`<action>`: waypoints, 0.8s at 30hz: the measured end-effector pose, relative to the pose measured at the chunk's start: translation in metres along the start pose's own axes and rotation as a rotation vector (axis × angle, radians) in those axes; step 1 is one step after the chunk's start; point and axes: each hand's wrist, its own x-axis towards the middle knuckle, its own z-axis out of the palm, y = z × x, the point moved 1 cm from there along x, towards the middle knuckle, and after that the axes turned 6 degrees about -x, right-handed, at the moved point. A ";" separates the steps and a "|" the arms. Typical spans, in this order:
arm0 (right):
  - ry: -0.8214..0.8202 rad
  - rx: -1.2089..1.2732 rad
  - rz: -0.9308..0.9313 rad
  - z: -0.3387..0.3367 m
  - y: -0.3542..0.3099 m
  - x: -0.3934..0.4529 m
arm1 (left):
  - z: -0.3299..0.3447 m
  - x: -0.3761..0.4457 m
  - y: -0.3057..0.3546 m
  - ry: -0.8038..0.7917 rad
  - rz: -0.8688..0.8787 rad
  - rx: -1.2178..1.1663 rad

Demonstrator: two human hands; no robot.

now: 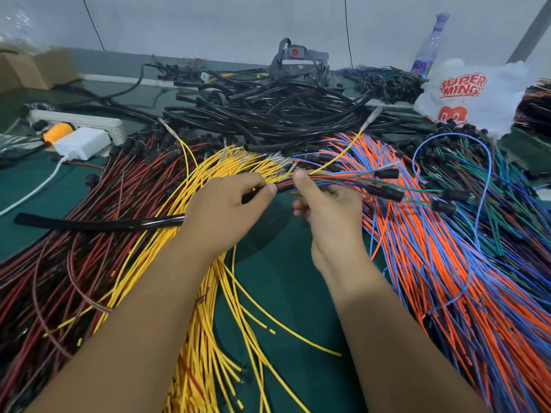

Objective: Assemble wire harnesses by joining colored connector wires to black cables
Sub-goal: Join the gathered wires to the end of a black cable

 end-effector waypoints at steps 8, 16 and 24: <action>0.014 -0.099 -0.103 0.000 -0.001 -0.001 | 0.001 -0.002 0.004 0.001 0.103 0.172; -0.118 -0.077 -0.038 0.002 -0.001 -0.002 | 0.004 0.002 0.006 -0.004 0.123 0.202; -0.088 -0.124 -0.135 -0.003 -0.002 0.000 | 0.000 0.001 0.004 -0.049 0.175 0.341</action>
